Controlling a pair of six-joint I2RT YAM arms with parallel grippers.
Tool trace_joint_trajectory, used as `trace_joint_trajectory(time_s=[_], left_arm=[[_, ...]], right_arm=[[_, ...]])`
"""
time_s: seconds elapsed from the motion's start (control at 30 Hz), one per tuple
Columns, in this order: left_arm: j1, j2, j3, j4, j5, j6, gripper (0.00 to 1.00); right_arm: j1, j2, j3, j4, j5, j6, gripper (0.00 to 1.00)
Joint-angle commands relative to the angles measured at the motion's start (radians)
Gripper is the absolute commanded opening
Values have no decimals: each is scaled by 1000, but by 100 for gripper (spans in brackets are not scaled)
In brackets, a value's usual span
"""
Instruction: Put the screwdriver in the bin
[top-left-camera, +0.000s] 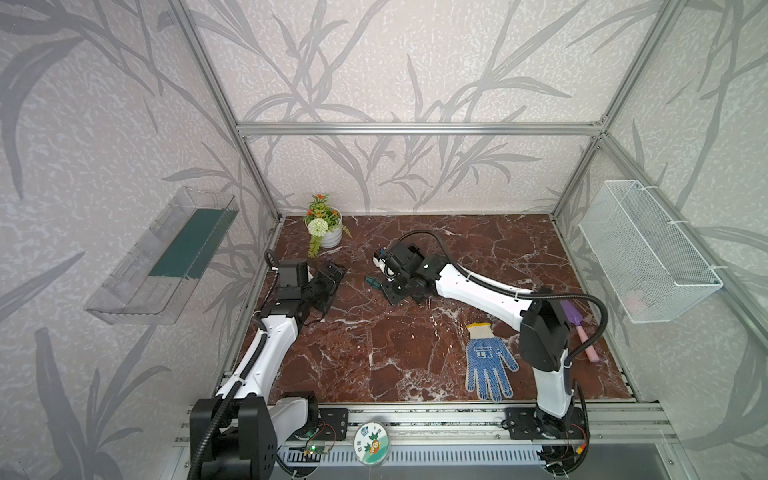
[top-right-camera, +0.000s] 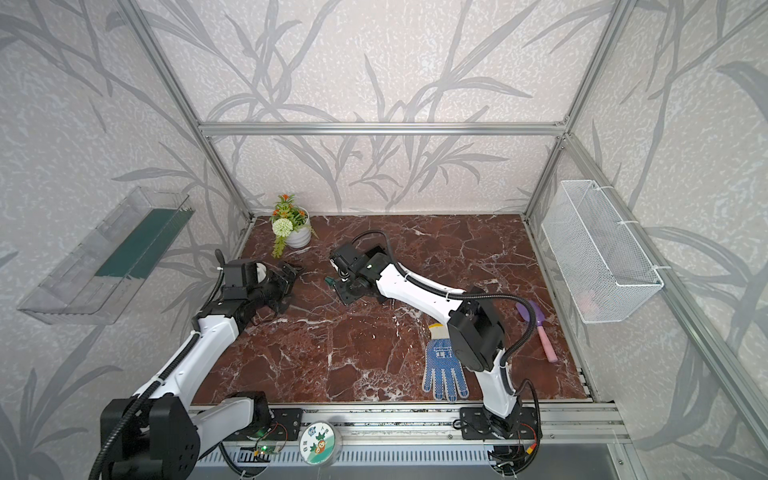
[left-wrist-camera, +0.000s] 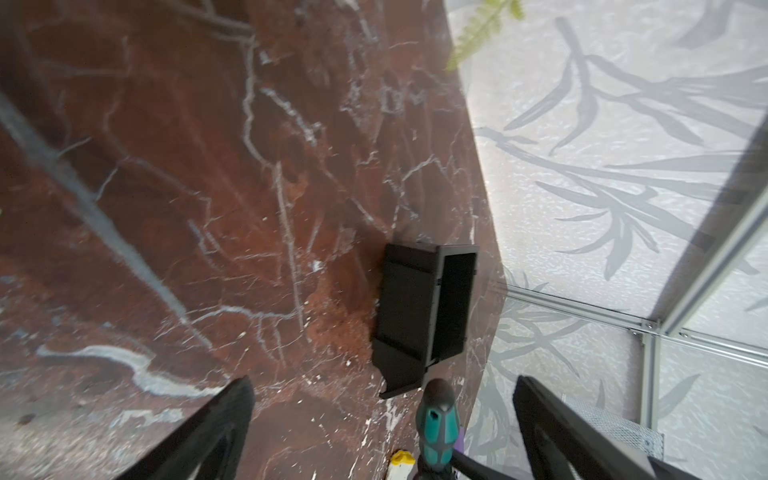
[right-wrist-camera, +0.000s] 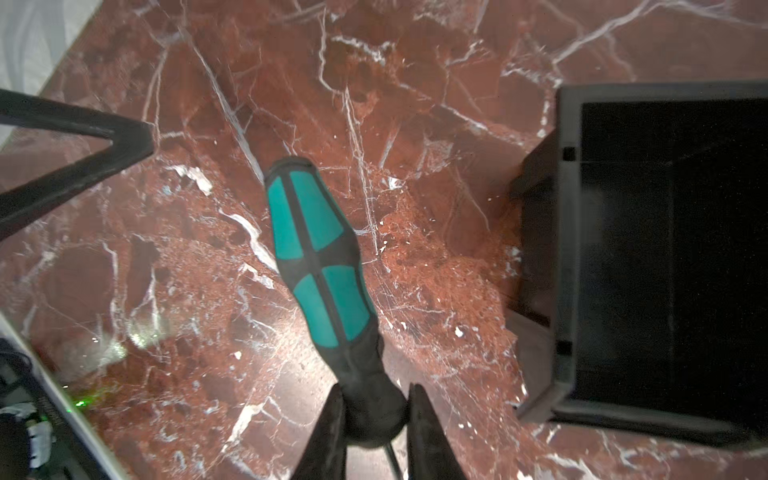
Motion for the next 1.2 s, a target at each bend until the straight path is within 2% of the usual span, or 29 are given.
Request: trace_joint_trajectory(time_s=[0.0,0.13,0.3,0.4,0.5,0.6,0.8,0.93,1.17], left_arm=[[-6,-15,77,70,10,59,99],[-67,11,114,155,-1,109,99],[-262,35,141,238,-78,214,99],[-361,43,88,321,-117,223,99],[-423,48,33,363,-145,209,99],[-449,40,-14,385,-152,188,99],[-451,-5,-47,364,-195,209,99],[-451,-36,-50,334,-233,238,99],[-450,-26,-34,289,-225,259,99]], right_arm=[[-56,-54,13,-113,37,156,11],[-160,-104,-16,-130,-58,321,11],[-265,-139,-123,-19,-164,493,11],[-298,-93,-100,-21,-207,551,11],[-301,-28,-40,-32,-258,561,11],[-302,18,-22,-6,-308,618,12],[-308,80,-21,62,-317,712,13],[-315,137,8,89,-311,734,14],[-336,210,27,162,-286,762,16]])
